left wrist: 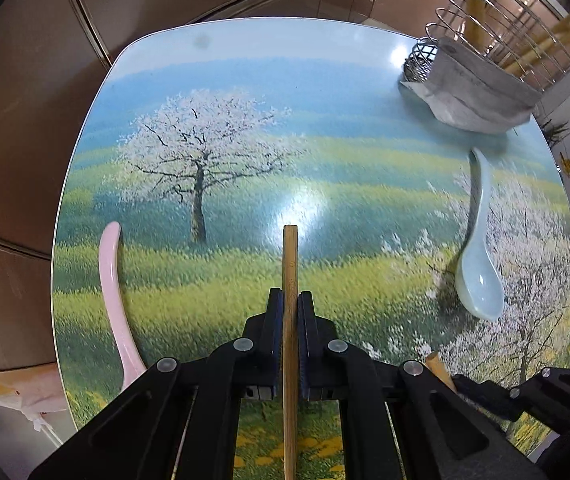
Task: Organize utensils
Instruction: 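Lift both held chopsticks upright and carry them over the wire holder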
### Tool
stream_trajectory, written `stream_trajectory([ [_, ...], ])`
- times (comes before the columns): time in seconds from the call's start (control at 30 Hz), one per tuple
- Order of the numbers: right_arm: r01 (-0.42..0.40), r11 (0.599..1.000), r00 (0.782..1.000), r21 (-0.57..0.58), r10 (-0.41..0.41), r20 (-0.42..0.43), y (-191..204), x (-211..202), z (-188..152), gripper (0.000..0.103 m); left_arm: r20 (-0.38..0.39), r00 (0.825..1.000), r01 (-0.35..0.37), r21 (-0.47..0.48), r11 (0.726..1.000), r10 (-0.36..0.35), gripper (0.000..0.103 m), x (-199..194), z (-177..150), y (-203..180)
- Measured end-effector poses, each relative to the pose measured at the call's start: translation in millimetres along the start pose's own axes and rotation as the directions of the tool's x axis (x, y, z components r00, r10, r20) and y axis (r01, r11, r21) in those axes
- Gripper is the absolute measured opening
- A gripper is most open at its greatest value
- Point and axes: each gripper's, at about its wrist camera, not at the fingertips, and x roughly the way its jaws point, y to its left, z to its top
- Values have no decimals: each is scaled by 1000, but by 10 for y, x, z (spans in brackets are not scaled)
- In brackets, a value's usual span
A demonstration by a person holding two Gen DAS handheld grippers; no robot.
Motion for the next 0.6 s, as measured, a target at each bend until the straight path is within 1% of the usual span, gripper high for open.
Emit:
stream_trajectory([
  [0.1,-7,1000,1000,28,6,23,-69,-43,-173,7,16,1000,-4,-7,1000,5,6,-64,-162,-64],
  [0.27,-3,997,996,79,-3,84,-190,-225,-361,6,36,999,18,-6,1000,-18,6,-149,-429,-128],
  [0.3,-4,996,995,86,-5,95,-242,-295,-467,7,42,999,16,-5,1000,-16,6,-191,-501,-148],
  [0.33,0,996,994,94,-10,112,-261,-348,-509,7,50,999,13,-6,1000,-13,6,-261,-633,-313],
  [0.47,9,993,985,117,-29,168,-346,-586,-609,6,99,995,13,3,1000,-14,6,-486,-836,-414],
  [0.5,10,993,984,122,-32,177,-444,-682,-691,6,110,994,18,3,1000,-18,6,-548,-884,-430],
  [0.6,20,991,974,133,-49,220,-459,-883,-769,6,151,988,10,7,1000,-11,6,-732,-1046,-527],
])
